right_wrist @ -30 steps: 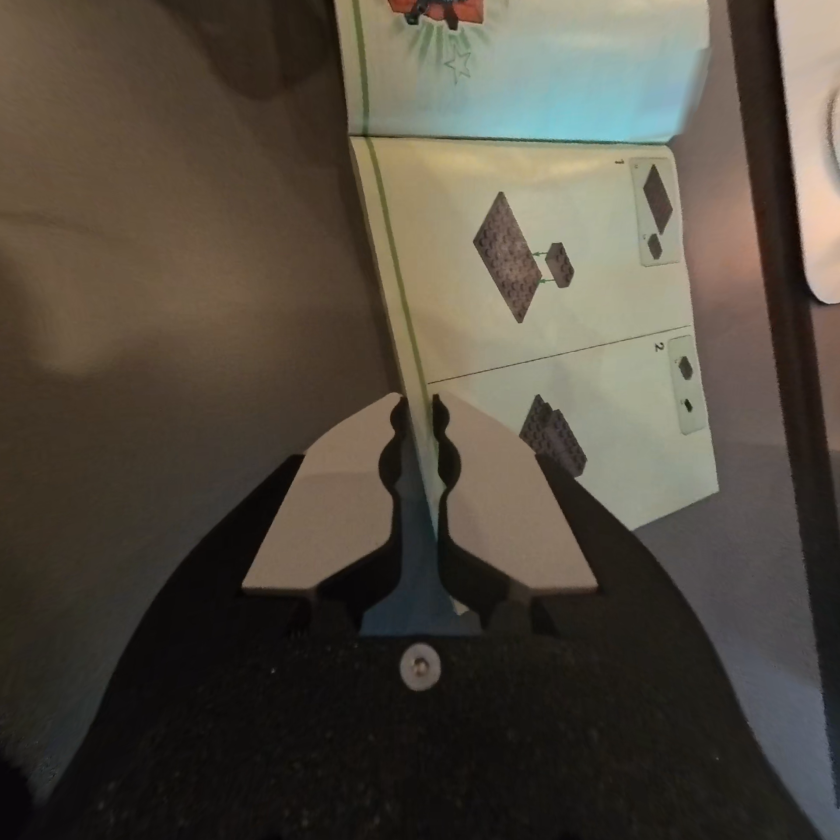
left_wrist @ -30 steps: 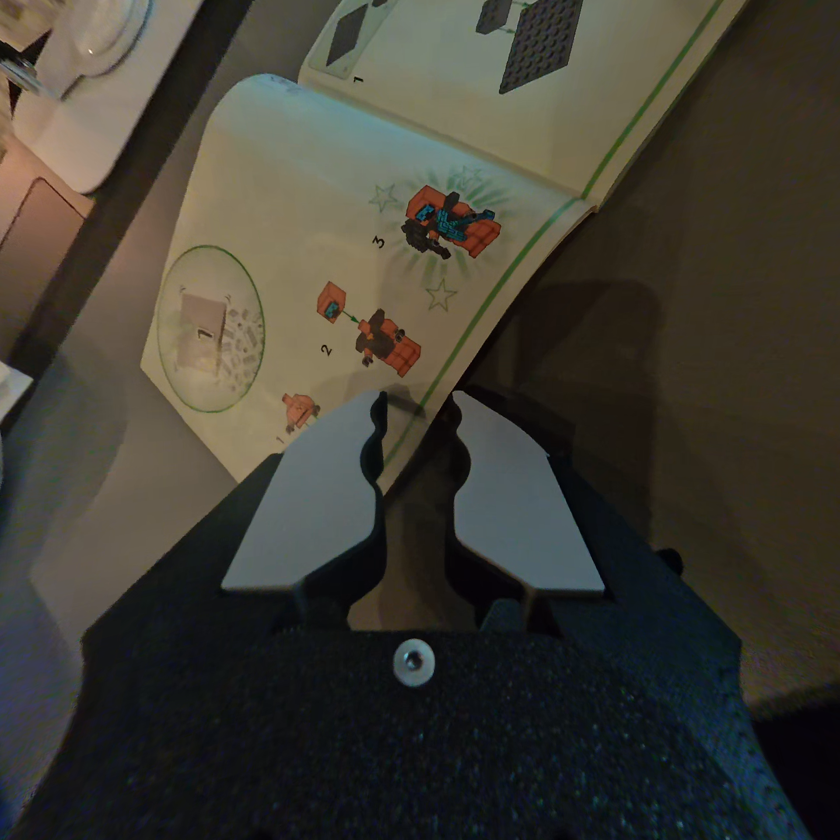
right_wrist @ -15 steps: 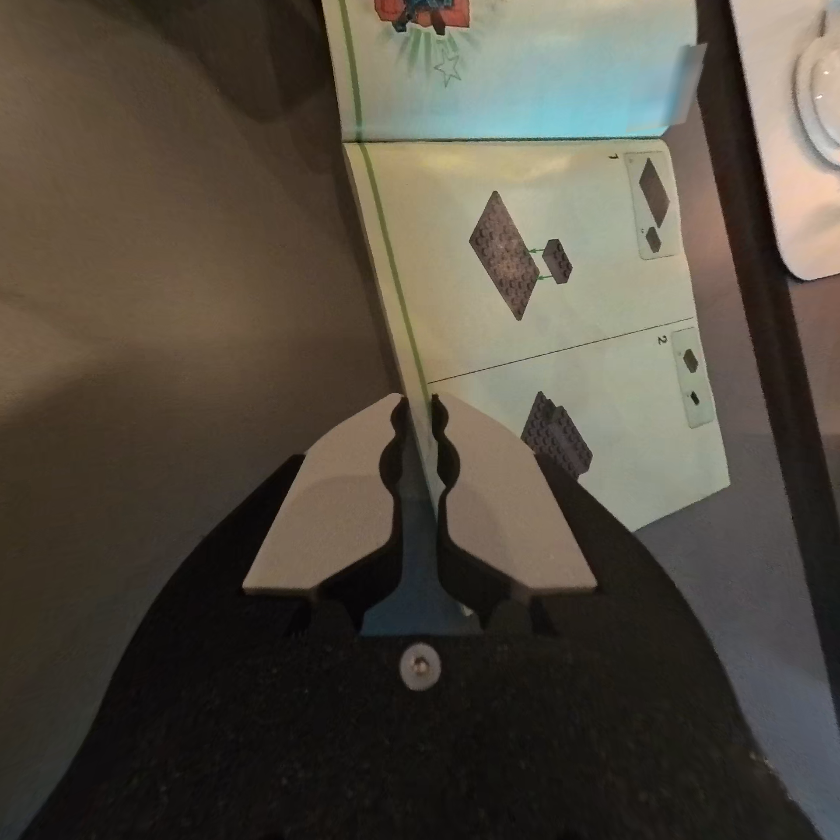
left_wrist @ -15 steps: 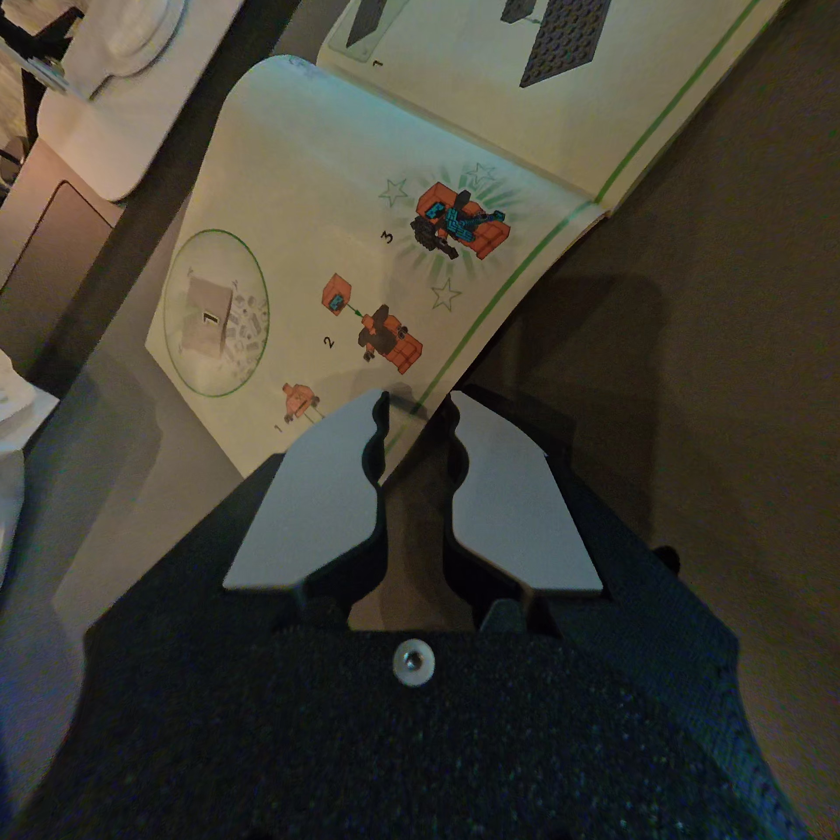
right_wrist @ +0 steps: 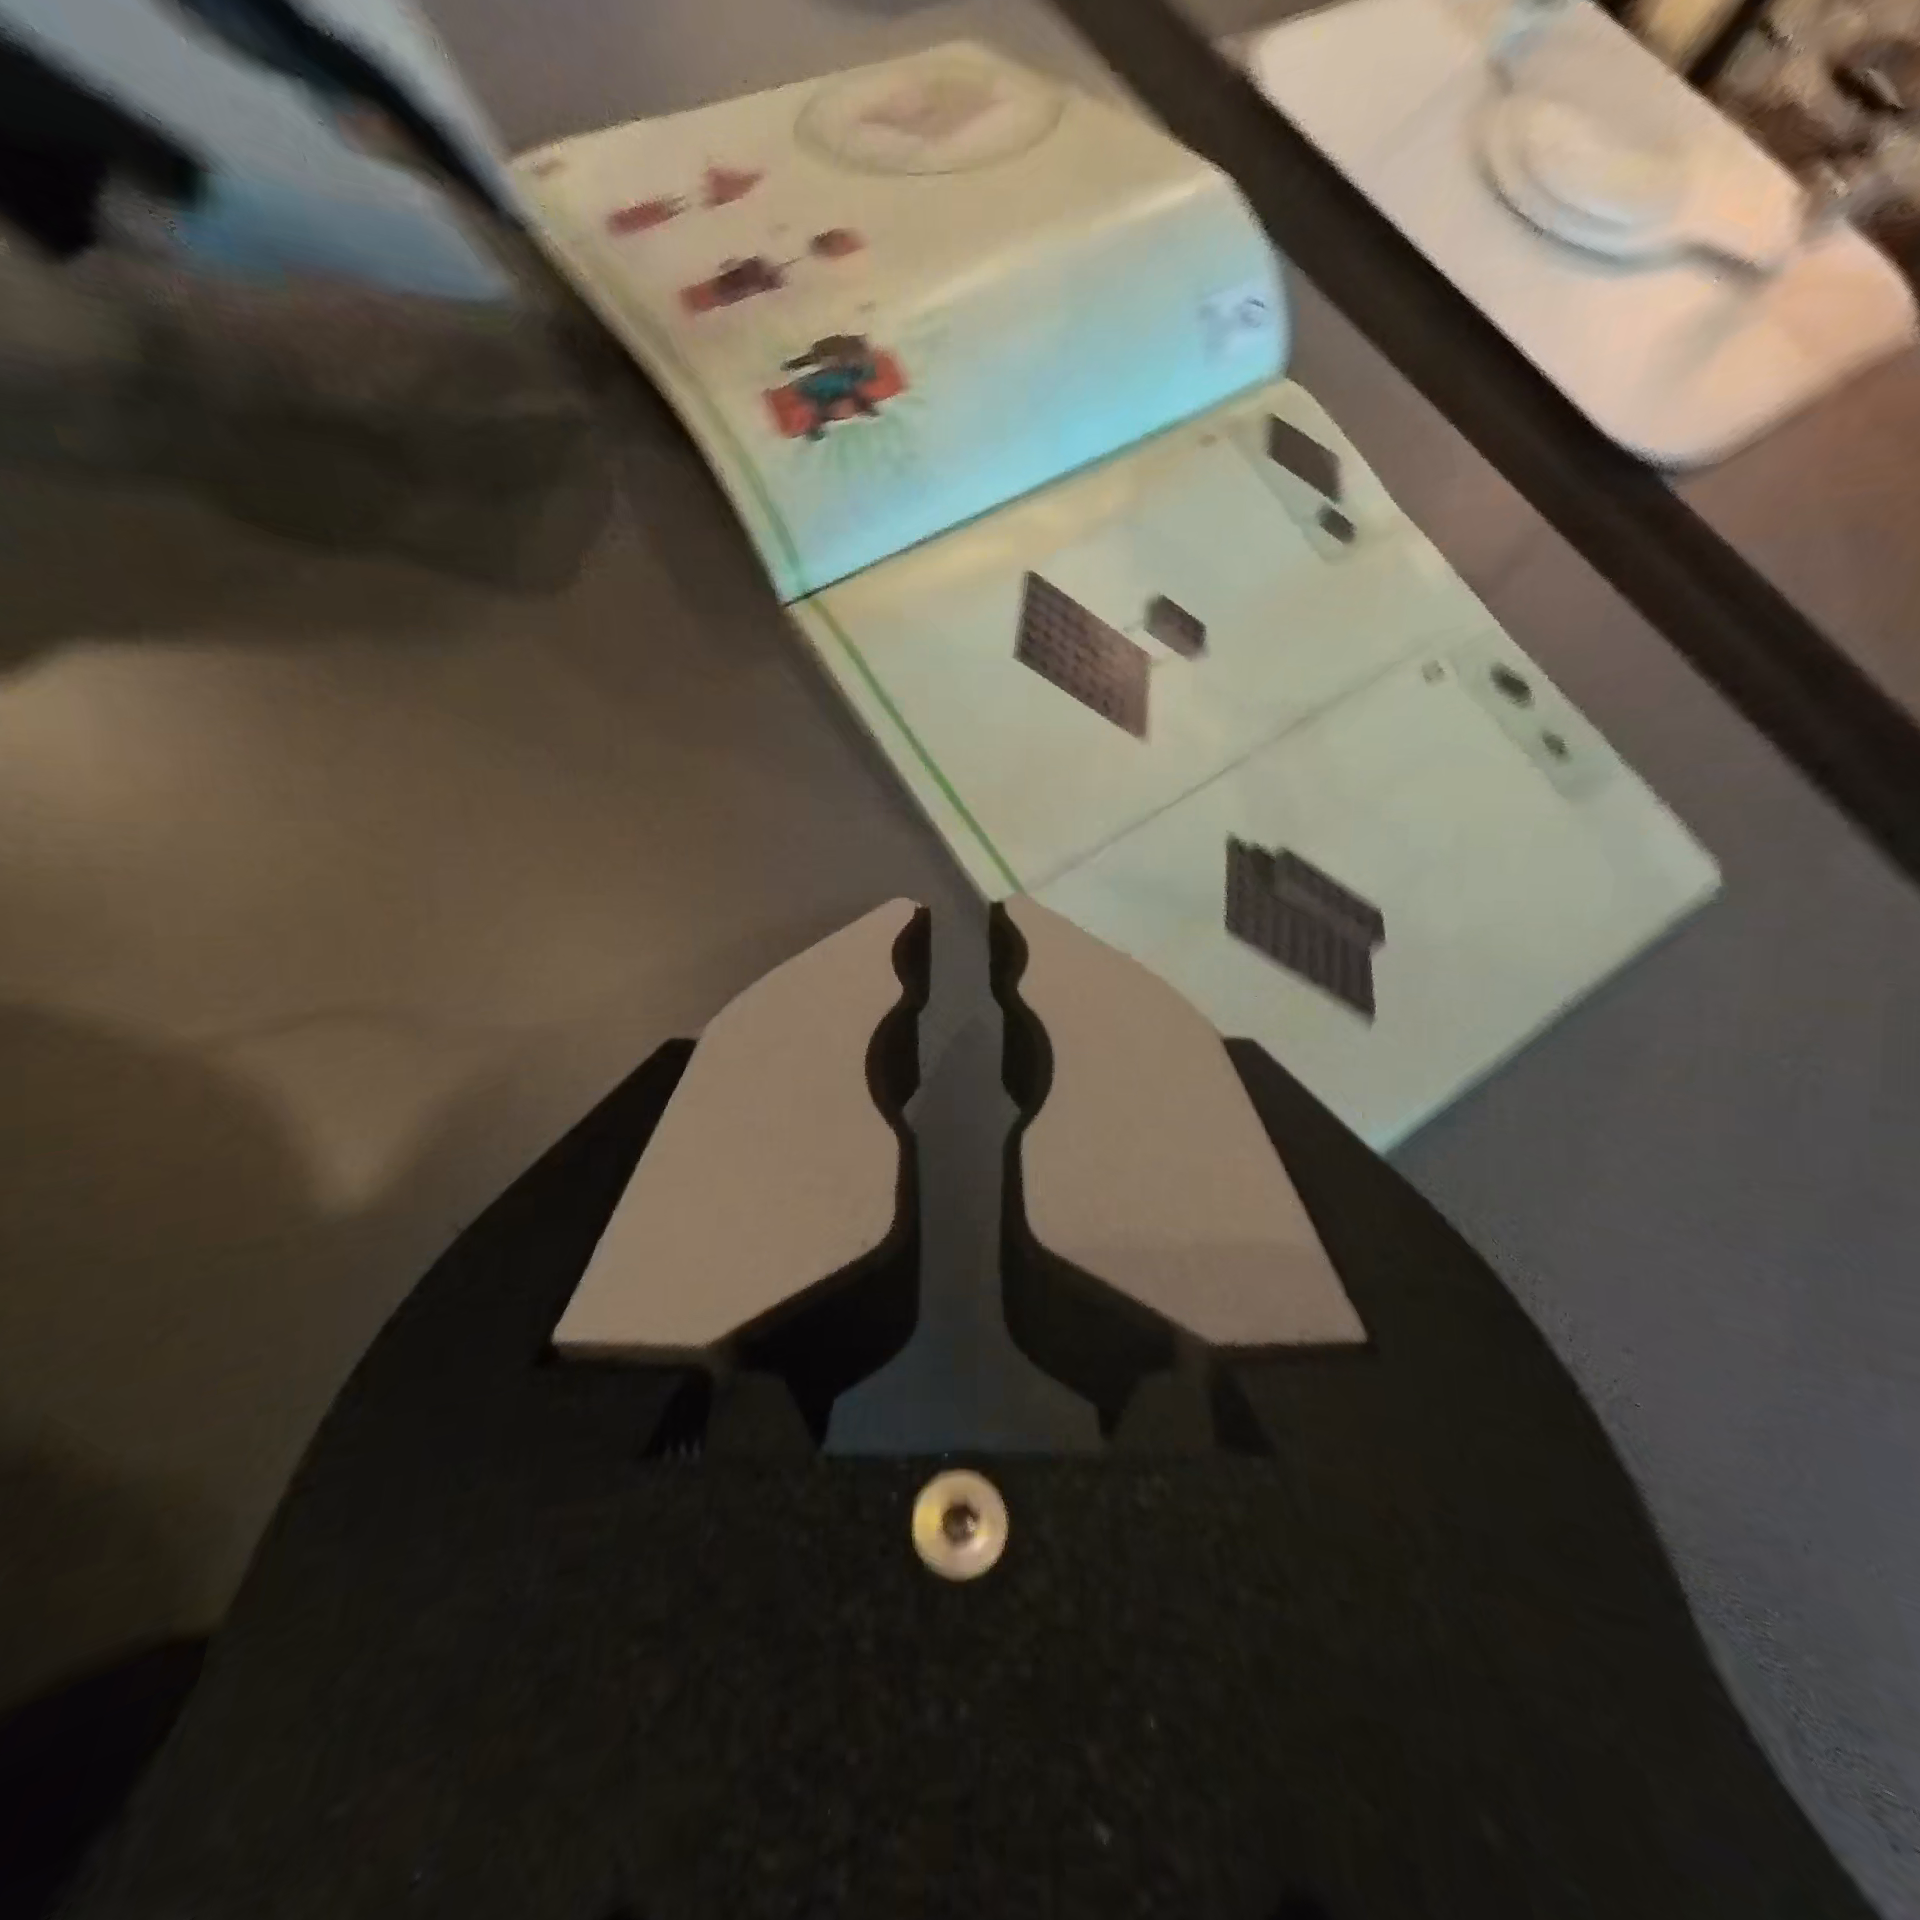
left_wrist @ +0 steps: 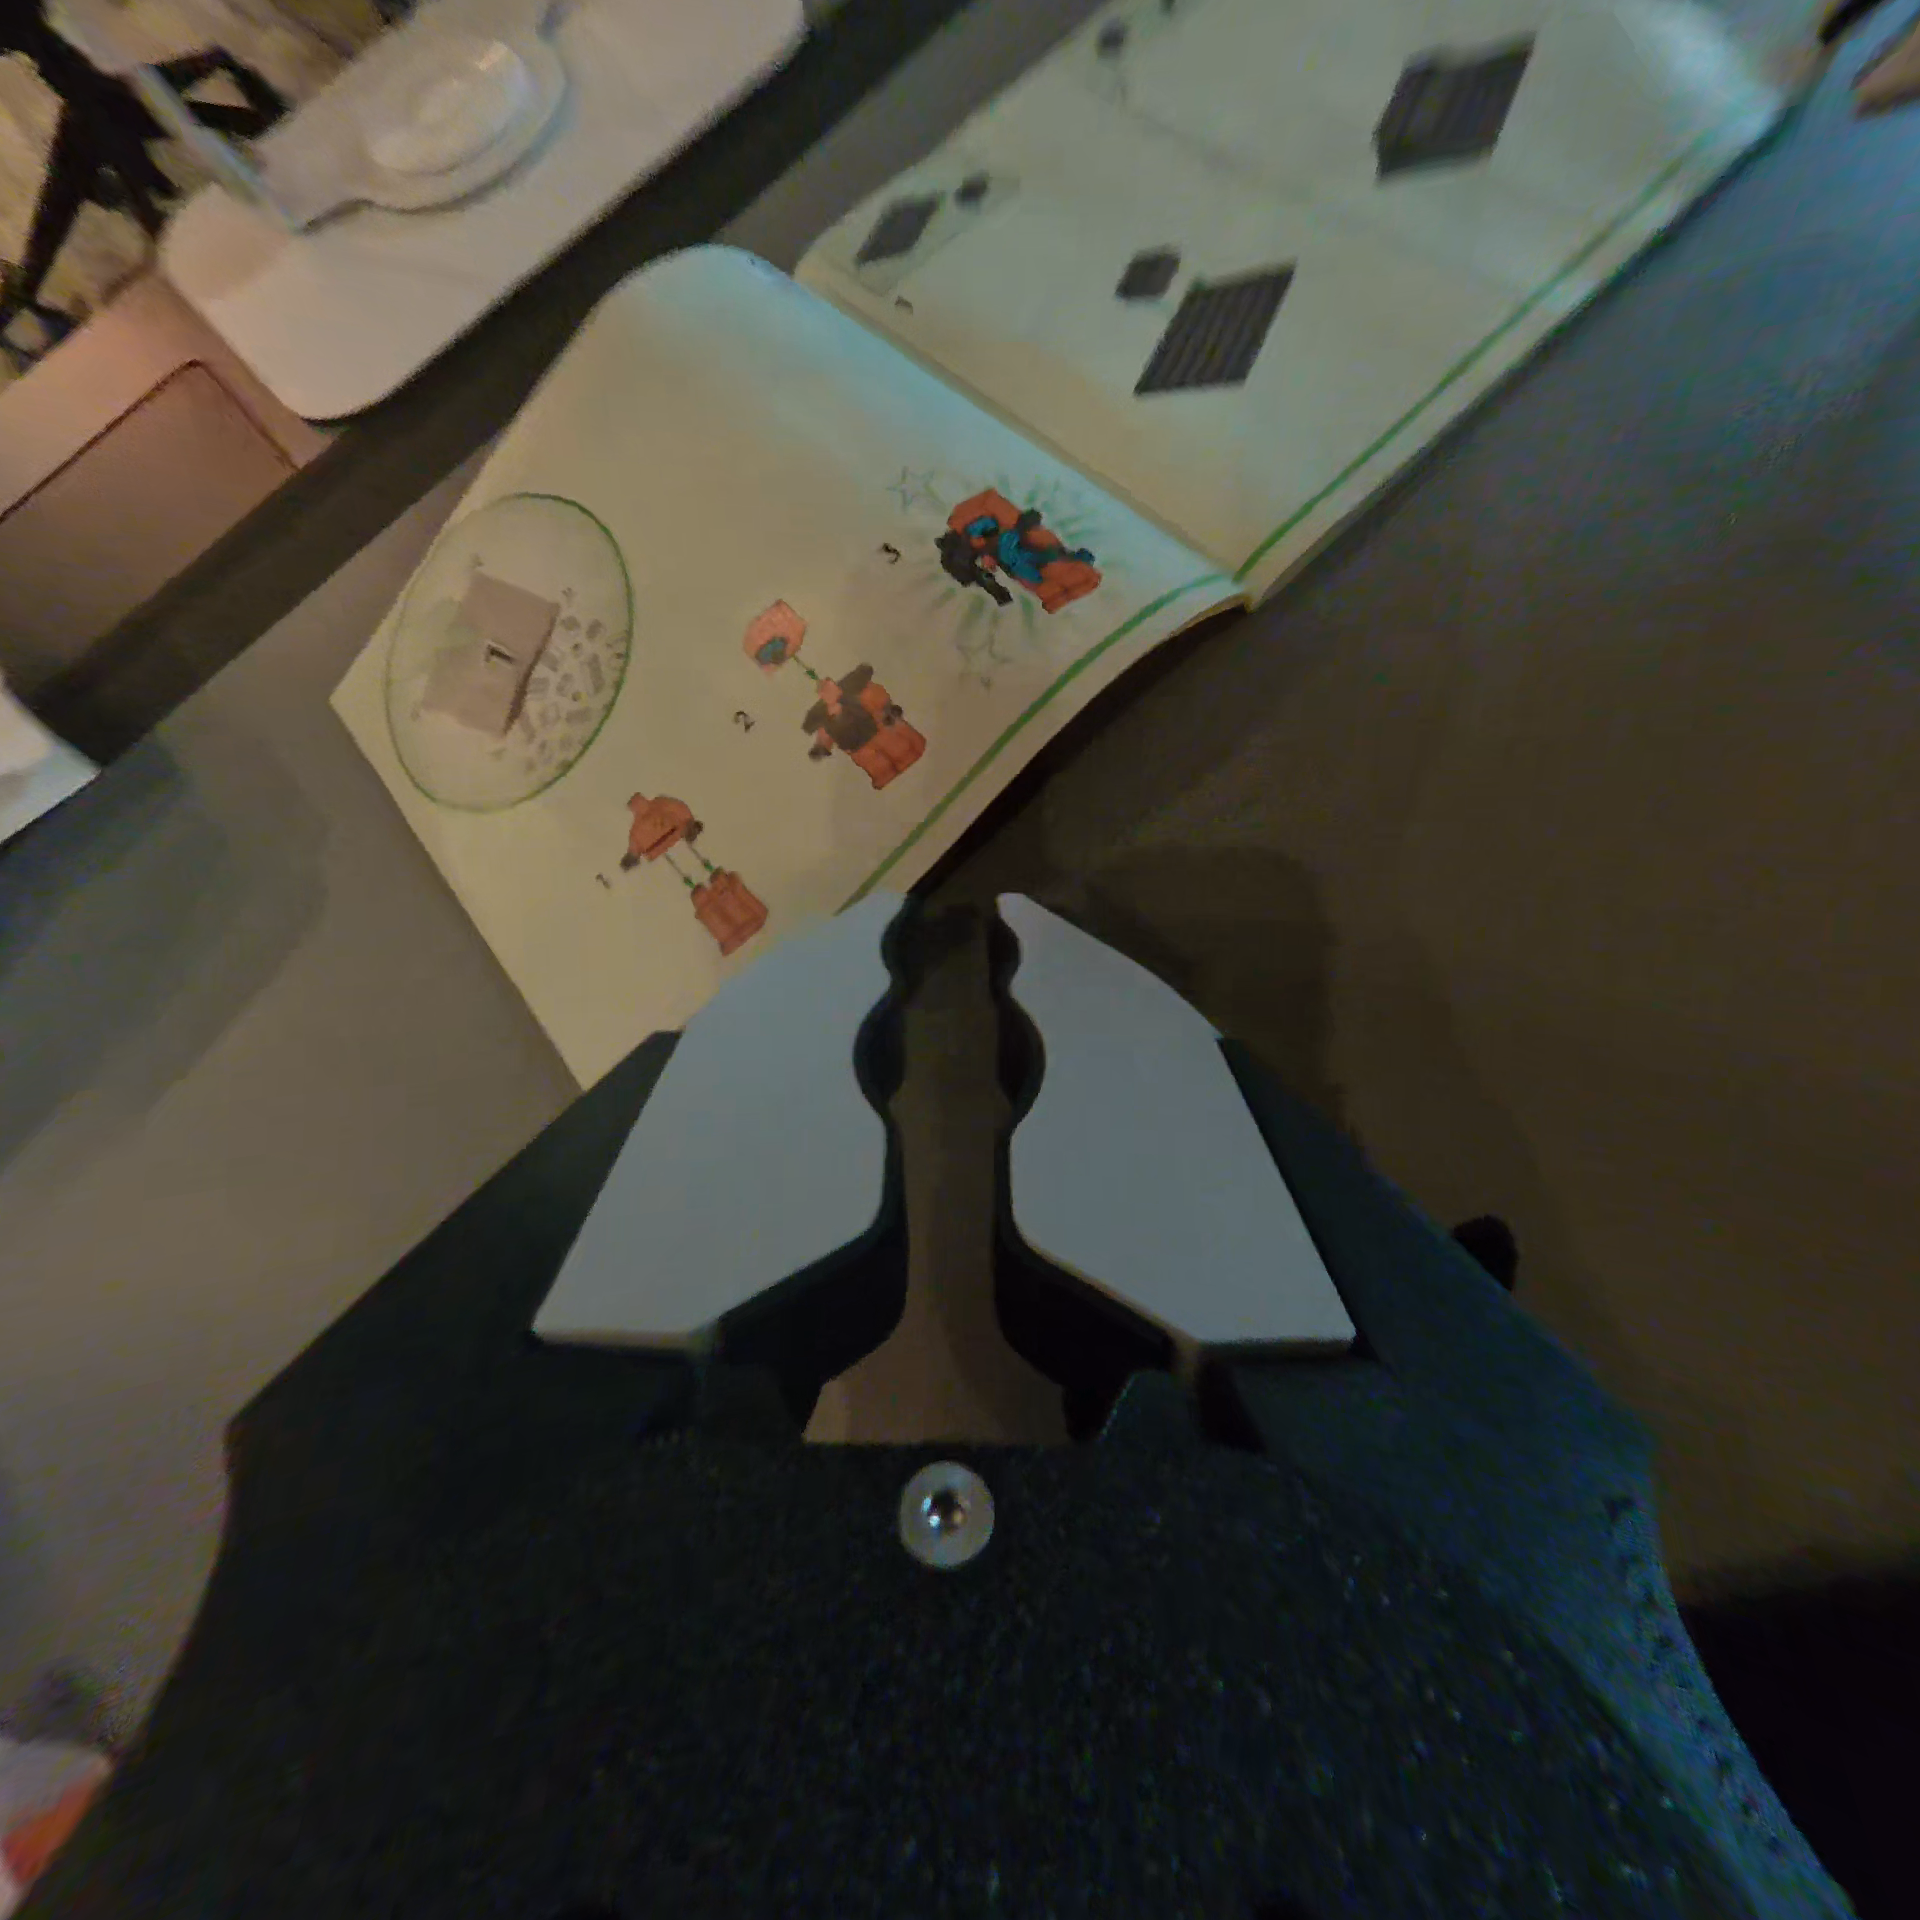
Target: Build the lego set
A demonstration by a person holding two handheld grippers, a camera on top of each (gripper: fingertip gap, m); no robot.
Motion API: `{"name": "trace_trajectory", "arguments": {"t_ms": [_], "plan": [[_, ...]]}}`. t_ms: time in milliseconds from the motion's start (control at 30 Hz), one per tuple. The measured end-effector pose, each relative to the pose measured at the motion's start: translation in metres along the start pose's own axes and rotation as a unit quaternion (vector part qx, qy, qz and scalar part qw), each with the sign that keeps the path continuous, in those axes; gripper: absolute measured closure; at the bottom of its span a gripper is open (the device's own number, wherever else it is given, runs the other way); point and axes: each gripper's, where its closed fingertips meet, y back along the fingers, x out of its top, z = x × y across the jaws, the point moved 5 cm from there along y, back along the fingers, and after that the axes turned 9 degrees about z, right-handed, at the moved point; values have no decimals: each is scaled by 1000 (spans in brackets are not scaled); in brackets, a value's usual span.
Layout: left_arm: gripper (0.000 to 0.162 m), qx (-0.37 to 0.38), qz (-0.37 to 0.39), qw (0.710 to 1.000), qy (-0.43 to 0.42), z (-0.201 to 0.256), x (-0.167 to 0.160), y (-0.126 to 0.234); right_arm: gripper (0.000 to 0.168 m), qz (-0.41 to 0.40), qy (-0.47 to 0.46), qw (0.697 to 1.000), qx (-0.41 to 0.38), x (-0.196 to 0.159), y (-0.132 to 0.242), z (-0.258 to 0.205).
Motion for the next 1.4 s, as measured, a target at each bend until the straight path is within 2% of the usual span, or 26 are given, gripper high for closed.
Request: {"name": "trace_trajectory", "arguments": {"t_ms": [133, 367, 567, 1033, 1200, 1267, 1400], "plan": [[162, 11, 19, 998, 53, -3, 2, 15, 165, 11, -110, 993, -41, -4, 13, 0], [162, 10, -3, 993, 118, -4, -16, 20, 168, 14, -197, 977, -74, -16, 24, -7], [162, 12, -20, 992, 127, 3, -30, 20, 168, 0, -200, 975, -96, -25, 18, -6], [162, 31, -11, 993, 115, 10, -28, 24, 168, 19, -149, 984, -95, -29, 16, -11], [162, 79, 30, 986, 147, -15, -26, 66, 168, 30, -142, 986, -83, -29, 19, -16], [154, 123, 39, 978, 166, -42, -33, 97, 168, 34, -139, 986, -80, -28, 20, -18], [132, 206, -5, 959, 196, -107, -72, 149, 168, 43, -139, 987, -64, -27, 20, -22]]}}
